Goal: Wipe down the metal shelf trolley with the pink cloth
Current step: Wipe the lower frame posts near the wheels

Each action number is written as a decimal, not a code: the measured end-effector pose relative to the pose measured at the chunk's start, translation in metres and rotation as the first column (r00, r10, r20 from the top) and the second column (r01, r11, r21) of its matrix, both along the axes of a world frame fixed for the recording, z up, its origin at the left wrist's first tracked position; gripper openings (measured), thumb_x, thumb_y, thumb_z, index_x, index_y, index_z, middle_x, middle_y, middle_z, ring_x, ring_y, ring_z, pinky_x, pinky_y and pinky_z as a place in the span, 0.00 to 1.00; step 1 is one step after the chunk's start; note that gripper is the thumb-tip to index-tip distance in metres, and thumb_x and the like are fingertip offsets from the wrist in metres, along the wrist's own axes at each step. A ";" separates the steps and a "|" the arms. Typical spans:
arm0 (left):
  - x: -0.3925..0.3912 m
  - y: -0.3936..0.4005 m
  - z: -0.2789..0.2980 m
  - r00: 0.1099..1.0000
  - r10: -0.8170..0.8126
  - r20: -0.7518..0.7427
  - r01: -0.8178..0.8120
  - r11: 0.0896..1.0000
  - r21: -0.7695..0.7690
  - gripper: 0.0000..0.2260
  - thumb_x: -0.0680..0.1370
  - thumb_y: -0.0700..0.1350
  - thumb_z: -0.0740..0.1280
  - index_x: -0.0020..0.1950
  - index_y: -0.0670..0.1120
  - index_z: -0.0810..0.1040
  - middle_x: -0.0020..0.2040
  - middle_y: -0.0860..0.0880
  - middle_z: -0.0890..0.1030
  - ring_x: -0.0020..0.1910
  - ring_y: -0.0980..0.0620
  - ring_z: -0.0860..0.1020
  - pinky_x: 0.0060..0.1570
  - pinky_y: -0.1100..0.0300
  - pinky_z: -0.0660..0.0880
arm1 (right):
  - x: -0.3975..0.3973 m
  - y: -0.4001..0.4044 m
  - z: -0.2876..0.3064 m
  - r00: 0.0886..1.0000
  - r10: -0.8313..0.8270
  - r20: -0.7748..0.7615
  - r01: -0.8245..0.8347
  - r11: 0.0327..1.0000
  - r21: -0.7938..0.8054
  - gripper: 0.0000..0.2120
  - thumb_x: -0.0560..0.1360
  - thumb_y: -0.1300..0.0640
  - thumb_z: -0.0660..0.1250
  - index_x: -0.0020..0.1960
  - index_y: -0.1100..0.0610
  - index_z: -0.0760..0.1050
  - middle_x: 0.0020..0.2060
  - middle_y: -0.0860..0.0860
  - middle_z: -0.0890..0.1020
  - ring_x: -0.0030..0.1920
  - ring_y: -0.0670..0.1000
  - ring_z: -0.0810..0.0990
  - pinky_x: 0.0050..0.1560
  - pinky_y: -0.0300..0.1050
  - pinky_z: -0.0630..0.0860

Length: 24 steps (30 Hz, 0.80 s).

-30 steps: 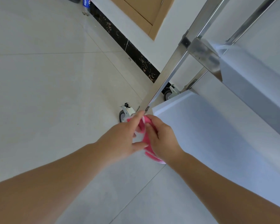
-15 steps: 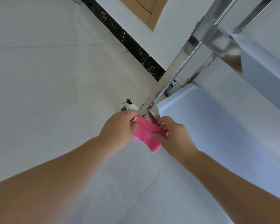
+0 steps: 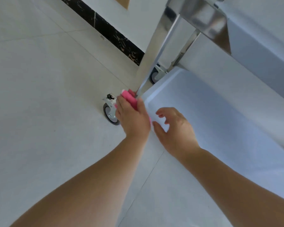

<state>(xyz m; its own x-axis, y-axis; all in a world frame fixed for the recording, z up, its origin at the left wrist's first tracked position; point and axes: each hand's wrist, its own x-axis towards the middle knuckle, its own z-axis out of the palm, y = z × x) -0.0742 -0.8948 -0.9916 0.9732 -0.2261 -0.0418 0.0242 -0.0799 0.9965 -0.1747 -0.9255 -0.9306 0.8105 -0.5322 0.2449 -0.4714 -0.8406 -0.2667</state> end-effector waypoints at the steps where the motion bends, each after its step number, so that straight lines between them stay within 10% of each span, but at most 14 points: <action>1: -0.003 -0.006 0.003 1.000 0.009 -0.030 -0.007 0.998 0.059 0.25 0.80 0.48 0.57 0.72 0.35 0.59 0.71 0.36 0.65 0.71 0.38 0.60 0.71 0.49 0.52 | -0.019 0.000 0.005 1.000 0.007 0.013 -0.007 1.000 -0.002 0.11 0.71 0.58 0.67 0.54 0.55 0.76 0.48 0.49 0.80 0.44 0.51 0.79 0.45 0.41 0.71; 4: -0.010 -0.020 0.005 0.994 0.053 -0.091 -0.044 0.994 0.101 0.27 0.82 0.47 0.53 0.75 0.37 0.45 0.77 0.40 0.48 0.75 0.44 0.45 0.72 0.53 0.40 | -0.084 0.002 0.022 1.000 -0.002 -0.028 0.002 1.000 0.006 0.11 0.70 0.61 0.65 0.52 0.55 0.76 0.46 0.48 0.80 0.42 0.50 0.80 0.45 0.39 0.69; 11: -0.013 -0.036 0.012 0.959 0.139 -0.248 -0.096 0.980 0.176 0.27 0.81 0.48 0.50 0.76 0.44 0.40 0.77 0.45 0.43 0.75 0.42 0.43 0.73 0.48 0.45 | -0.176 -0.010 0.024 0.991 -0.106 -0.082 0.111 0.992 0.055 0.10 0.70 0.67 0.68 0.48 0.56 0.80 0.43 0.47 0.82 0.33 0.37 0.76 0.39 0.34 0.66; 24: -0.120 -0.058 0.027 0.873 0.160 -0.460 -0.127 0.987 0.103 0.29 0.80 0.46 0.56 0.75 0.40 0.44 0.74 0.37 0.56 0.67 0.39 0.65 0.64 0.52 0.61 | -0.305 -0.004 0.050 0.986 -0.096 -0.138 0.097 0.995 0.002 0.08 0.71 0.64 0.67 0.47 0.54 0.80 0.40 0.47 0.82 0.34 0.53 0.79 0.38 0.46 0.77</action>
<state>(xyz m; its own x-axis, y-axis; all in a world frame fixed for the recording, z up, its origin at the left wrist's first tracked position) -0.1941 -0.9528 -0.9641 0.8590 -0.0658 -0.5078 0.4999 -0.1068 0.8595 -0.4794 -0.9298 -0.8806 0.7809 -0.6111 0.1293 -0.5831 -0.7874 -0.2003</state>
